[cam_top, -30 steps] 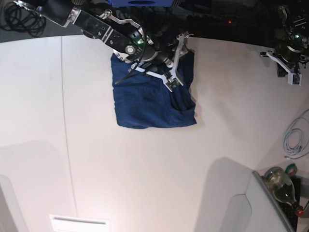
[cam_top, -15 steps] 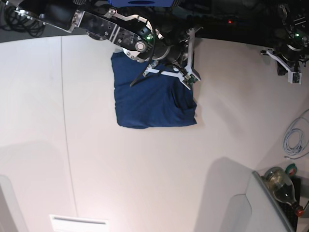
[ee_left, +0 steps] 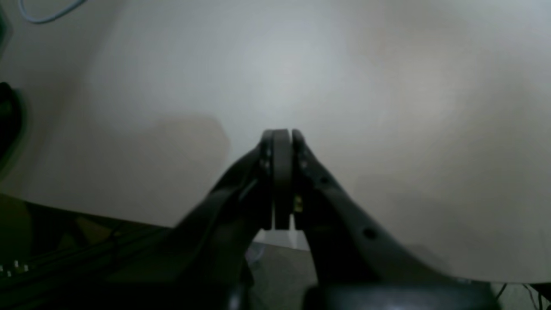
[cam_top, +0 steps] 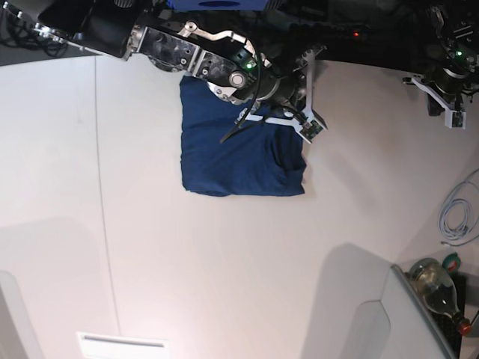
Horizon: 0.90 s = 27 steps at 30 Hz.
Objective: Layout the t-shirt on the table in an organized manner, then fold the t-shirt properly
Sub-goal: 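Smooth the bundle's collar edge with the right gripper and withdraw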
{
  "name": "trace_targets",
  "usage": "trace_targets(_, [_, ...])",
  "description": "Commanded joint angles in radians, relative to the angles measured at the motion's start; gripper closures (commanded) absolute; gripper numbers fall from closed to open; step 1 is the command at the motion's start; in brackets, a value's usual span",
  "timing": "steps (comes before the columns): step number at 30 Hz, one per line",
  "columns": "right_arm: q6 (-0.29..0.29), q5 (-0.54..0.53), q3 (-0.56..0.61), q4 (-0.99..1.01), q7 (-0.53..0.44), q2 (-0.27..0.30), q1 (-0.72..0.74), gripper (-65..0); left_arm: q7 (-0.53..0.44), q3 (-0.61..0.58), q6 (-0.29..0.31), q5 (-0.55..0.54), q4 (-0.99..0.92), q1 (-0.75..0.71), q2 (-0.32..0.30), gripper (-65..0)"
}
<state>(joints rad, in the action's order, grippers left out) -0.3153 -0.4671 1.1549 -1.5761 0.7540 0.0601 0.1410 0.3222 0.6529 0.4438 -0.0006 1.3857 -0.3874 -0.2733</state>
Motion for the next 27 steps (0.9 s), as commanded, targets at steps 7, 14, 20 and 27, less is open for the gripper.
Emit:
trace_targets(7, [0.008,-0.009,-0.002,0.049,-0.120,-0.016,0.012,-24.9,-0.021,-0.002,-0.009,-0.006,0.022,0.008,-0.007,0.0])
trace_targets(14, [0.002,-0.011,-0.152,-0.246,-0.116,0.186,-0.017,-33.0,-0.021,0.002,-0.009,-0.006,0.022,0.009,-0.007,0.0])
trace_targets(20, [0.005,-0.005,-0.484,-0.287,-0.012,0.244,-0.241,-0.2,-0.025,0.006,-0.009,-0.006,0.016,0.003,-0.011,0.0])
trace_targets(27, [0.006,-0.005,-0.519,-0.203,-0.015,0.240,-0.318,0.0,-0.022,-0.002,-0.009,-0.006,0.022,0.009,-0.010,0.0])
